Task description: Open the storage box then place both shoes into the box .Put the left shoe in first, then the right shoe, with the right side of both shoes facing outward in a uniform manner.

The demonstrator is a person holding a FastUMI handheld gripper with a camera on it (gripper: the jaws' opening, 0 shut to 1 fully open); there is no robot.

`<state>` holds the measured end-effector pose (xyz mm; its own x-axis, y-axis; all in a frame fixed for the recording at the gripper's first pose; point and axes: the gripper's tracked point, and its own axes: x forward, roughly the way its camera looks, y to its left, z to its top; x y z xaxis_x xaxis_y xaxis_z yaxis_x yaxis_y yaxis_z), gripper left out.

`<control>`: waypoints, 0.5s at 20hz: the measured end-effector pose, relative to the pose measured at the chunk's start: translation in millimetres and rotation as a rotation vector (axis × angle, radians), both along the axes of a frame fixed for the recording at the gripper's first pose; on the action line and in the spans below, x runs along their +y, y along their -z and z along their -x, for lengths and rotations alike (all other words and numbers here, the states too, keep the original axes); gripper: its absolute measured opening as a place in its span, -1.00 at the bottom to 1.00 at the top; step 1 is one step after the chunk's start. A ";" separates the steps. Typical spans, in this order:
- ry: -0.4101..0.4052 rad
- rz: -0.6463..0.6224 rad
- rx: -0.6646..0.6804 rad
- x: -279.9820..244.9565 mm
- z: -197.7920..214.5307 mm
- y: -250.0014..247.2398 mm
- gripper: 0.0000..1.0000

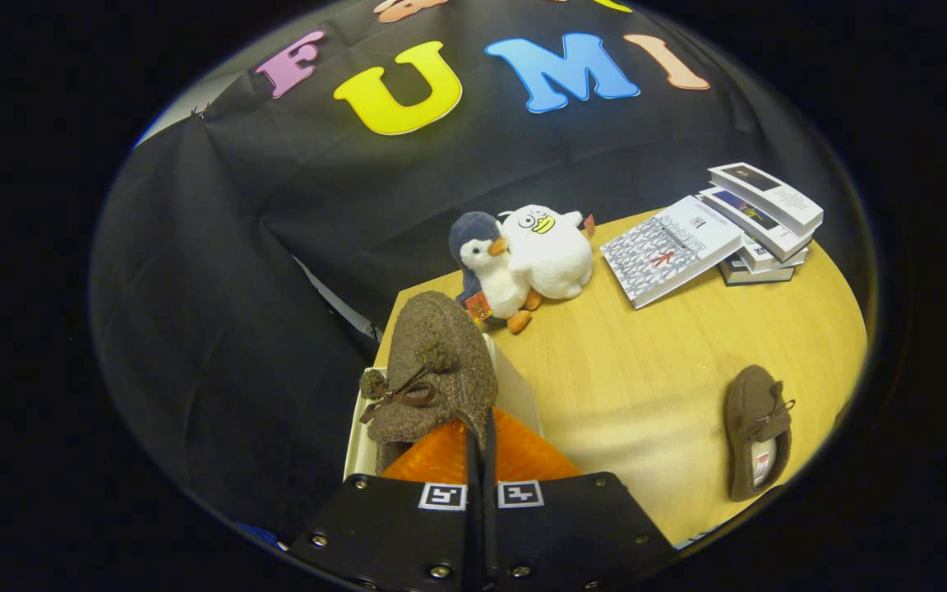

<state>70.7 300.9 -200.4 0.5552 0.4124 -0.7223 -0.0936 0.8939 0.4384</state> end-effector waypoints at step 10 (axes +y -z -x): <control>0.004 -0.042 0.077 75.2 13.6 43.0 -1.00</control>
<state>57.1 376.1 -243.4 0.5000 0.4412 -0.7452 -0.0545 0.8748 0.4814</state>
